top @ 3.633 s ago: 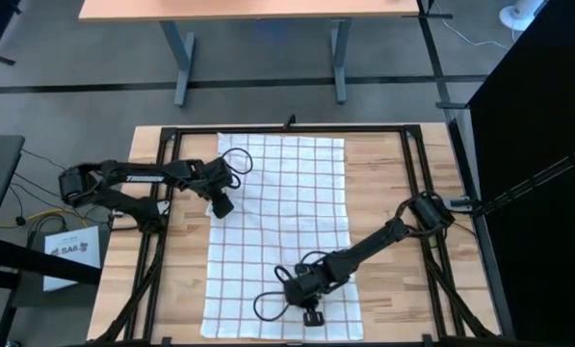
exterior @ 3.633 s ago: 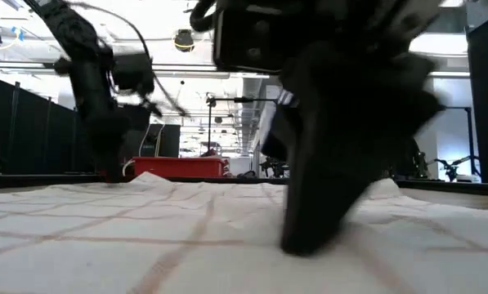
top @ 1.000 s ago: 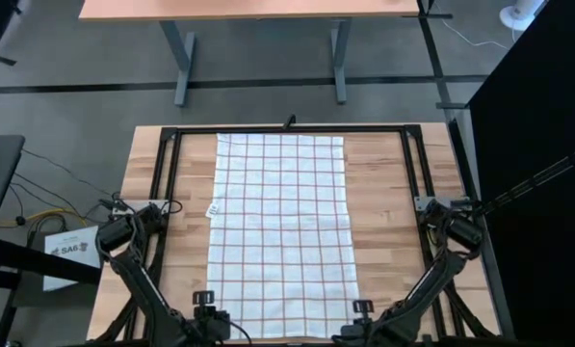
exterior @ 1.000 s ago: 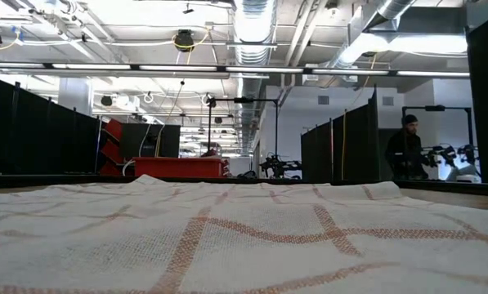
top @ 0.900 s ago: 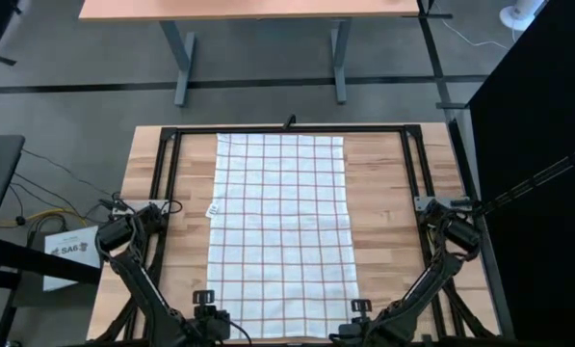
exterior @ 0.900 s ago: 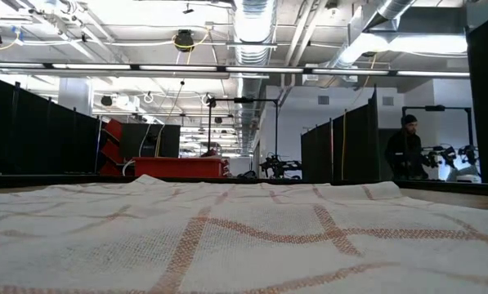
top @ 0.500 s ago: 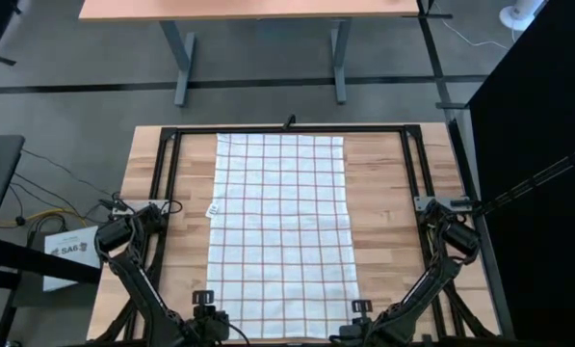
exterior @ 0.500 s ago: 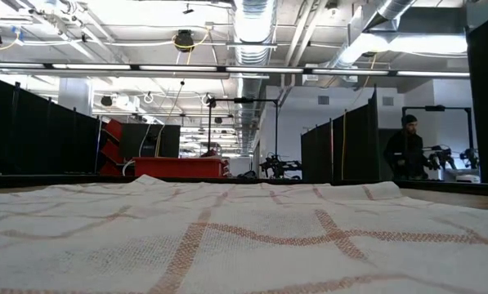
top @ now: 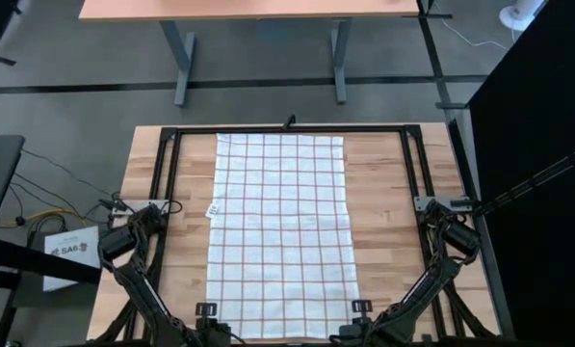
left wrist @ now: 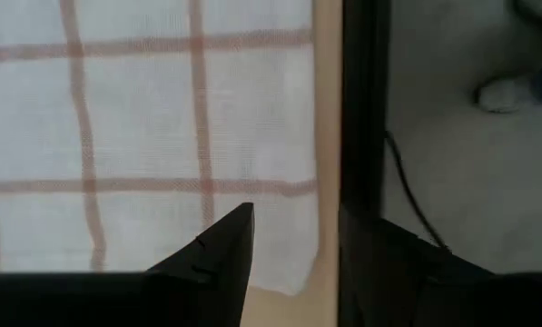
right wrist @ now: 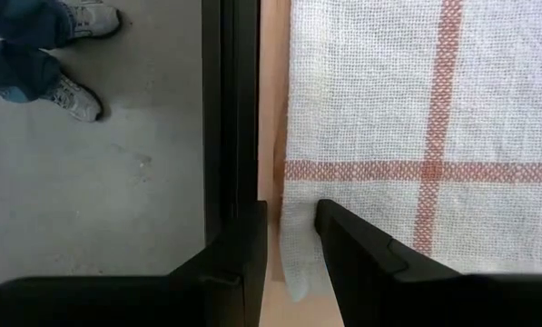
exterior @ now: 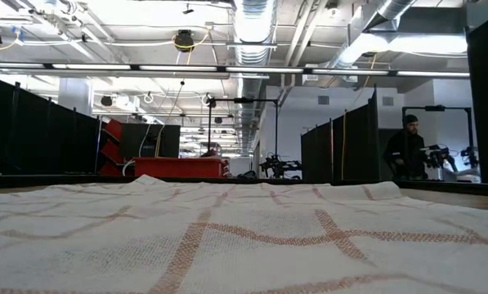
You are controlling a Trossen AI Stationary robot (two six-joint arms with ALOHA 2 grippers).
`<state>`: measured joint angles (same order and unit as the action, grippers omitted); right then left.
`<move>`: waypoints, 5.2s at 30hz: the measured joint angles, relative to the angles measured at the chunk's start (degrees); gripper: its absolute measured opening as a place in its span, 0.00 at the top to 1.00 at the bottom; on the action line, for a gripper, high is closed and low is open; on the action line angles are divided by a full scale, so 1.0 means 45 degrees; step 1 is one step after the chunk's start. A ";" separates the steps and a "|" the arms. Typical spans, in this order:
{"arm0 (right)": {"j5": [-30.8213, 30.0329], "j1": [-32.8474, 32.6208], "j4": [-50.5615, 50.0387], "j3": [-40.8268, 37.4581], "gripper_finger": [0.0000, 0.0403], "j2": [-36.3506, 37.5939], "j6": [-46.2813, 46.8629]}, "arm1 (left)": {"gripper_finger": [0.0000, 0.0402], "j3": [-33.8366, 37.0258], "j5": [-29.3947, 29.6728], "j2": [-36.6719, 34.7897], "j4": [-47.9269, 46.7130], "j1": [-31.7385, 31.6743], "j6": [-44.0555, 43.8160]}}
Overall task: Roll towel
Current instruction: Roll the white squared towel
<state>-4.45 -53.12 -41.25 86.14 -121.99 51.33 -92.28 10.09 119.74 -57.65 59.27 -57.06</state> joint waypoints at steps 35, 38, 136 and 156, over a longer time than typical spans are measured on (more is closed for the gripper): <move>0.0000 0.0000 -0.0006 -0.0018 0.77 -0.0015 0.0257 | 0.64 0.0743 0.0029 0.0510 0.1082 -0.0063 0.0274; 0.0000 0.0000 -0.0005 -0.0018 0.77 -0.0015 0.0257 | 0.67 0.0839 0.0015 0.0496 0.1240 -0.0063 0.0179; 0.1979 1.7444 -0.1871 -0.2965 1.00 0.7996 -1.1271 | 1.00 0.5797 -0.3544 -1.0058 -0.0745 -1.9736 1.3041; 0.5080 2.2550 -0.0185 -0.2947 1.00 0.5374 -1.3426 | 1.00 0.5801 -0.5527 -0.7169 0.3301 -2.4949 1.3903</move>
<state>18.41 48.35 -42.08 72.88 -97.81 -9.08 -66.17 -14.79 87.48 -42.80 -53.01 5.50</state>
